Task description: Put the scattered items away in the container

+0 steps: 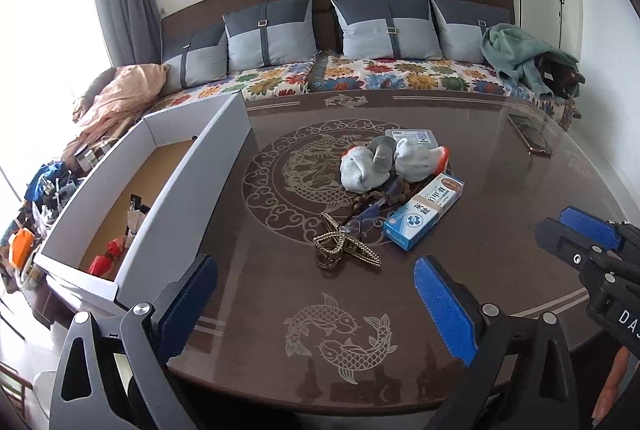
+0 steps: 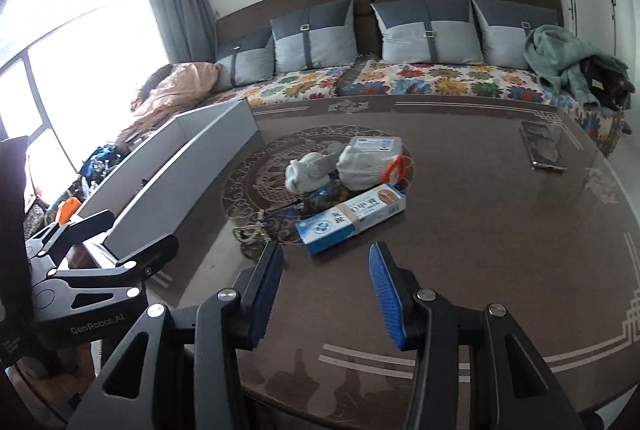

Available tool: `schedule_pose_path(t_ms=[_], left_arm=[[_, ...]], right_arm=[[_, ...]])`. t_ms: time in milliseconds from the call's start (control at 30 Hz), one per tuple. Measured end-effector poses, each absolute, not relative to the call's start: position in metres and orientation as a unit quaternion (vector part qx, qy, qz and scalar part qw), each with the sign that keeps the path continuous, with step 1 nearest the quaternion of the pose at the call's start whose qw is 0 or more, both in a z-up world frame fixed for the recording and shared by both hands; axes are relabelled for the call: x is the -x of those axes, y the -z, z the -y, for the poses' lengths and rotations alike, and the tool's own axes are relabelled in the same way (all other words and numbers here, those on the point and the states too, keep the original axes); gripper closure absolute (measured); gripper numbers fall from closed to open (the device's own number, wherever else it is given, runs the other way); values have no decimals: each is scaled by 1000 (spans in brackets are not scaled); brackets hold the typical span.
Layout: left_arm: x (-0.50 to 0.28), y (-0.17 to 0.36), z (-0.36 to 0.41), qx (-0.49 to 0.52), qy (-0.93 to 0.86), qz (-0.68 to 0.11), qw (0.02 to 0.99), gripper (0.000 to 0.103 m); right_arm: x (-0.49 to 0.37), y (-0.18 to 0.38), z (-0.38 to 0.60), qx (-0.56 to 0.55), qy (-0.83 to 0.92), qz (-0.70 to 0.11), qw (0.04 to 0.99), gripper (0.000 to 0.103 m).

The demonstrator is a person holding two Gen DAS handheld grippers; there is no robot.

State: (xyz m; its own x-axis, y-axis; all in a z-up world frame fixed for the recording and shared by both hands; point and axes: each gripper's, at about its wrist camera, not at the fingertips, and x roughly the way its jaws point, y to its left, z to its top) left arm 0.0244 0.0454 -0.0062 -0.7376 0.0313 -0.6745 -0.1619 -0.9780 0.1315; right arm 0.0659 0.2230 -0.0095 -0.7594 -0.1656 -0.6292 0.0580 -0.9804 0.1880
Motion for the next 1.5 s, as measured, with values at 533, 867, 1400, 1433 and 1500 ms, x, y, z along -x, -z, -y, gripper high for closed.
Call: schedule_pose_path(t_ms=[533, 867, 1400, 1433, 1500], left_arm=[[-15, 25, -60, 376, -918, -103, 68, 3], [-12, 28, -58, 382, -917, -92, 72, 3], [-8, 33, -56, 388, -915, -86, 75, 3], [-8, 34, -55, 389, -914, -85, 76, 3], [-6, 35, -54, 393, -913, -82, 78, 3]], right_arm=[[-64, 13, -233, -343, 935, 79, 39, 57], [-63, 16, -233, -346, 934, 80, 36, 57], [-56, 22, -232, -356, 929, 87, 45, 57], [-56, 22, -231, -355, 930, 86, 44, 57], [-55, 21, -231, -354, 930, 85, 44, 57]])
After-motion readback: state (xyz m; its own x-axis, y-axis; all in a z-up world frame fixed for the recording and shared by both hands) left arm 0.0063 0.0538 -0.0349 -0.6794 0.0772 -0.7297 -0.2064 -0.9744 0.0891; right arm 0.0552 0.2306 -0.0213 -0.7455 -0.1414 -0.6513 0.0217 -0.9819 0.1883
